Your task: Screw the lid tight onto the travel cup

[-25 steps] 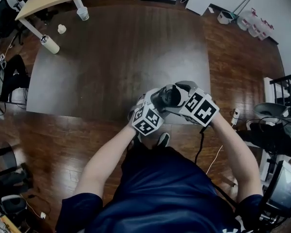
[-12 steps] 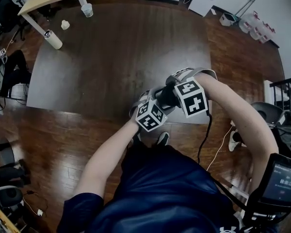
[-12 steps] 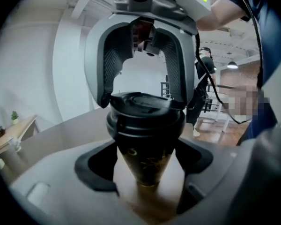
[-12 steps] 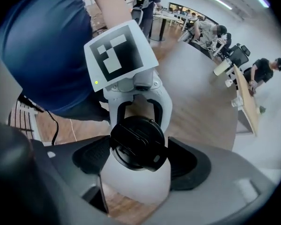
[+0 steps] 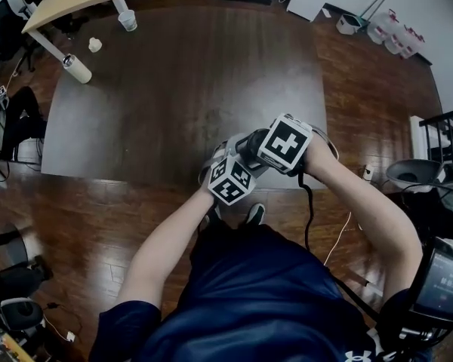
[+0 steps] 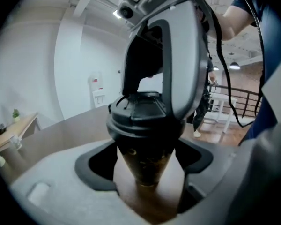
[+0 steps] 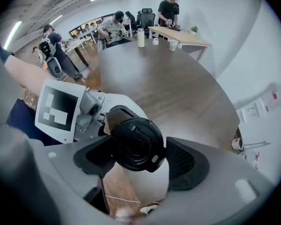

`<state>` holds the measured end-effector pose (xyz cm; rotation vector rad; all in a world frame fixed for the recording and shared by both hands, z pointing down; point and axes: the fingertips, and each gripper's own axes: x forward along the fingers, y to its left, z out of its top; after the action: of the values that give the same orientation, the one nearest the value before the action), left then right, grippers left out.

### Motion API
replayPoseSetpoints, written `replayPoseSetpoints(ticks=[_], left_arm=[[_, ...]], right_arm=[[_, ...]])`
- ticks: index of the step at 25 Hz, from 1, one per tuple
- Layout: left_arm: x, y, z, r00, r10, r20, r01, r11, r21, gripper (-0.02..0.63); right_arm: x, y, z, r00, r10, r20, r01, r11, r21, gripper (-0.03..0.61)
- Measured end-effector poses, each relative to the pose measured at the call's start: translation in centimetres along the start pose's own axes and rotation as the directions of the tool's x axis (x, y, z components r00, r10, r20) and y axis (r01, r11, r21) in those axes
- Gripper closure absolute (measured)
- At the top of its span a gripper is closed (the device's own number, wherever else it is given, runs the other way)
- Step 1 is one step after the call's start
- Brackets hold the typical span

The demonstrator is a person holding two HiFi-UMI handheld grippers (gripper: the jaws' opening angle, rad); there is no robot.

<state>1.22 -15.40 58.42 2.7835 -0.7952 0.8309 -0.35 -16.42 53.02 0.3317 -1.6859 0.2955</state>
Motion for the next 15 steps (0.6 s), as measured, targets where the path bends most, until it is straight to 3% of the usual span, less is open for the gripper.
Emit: replayPoseSetpoints(ticks=[5,8,9,12,15], left_arm=[[0.0,-0.3,-0.2,1.000,0.006,0.001,-0.006,1.000,0.003,0.225],[-0.2,-0.4,0.1,0.999,-0.001,0.047,0.000,1.000,0.013,0.199],[-0.4,-0.5,0.1,0.998,-0.005,0.058,0.004,1.000,0.015,0.169],[-1.3,-0.1,-0.2,0.998,0.007,0.060,-0.006,1.000,-0.011,0.163],[-3.6,0.2,-0.6,0.997,0.031,0.076,-0.023,0.995,-0.098,0.163]], right_arm=[[0.1,0.4,-0.2,1.000,-0.011,0.024,0.011,1.000,-0.025,0.212],[-0.9,0.7,1.0,0.991,0.004,0.134,-0.002,1.000,-0.017,0.175],[-1.9,0.9,1.8,0.980,0.007,0.199,-0.007,1.000,-0.002,0.169],[-5.2,0.0,2.3,0.927,-0.031,0.375,0.013,0.999,0.051,0.167],[-8.5,-1.6,1.0,0.842,-0.081,0.533,-0.011,0.986,0.168,0.170]])
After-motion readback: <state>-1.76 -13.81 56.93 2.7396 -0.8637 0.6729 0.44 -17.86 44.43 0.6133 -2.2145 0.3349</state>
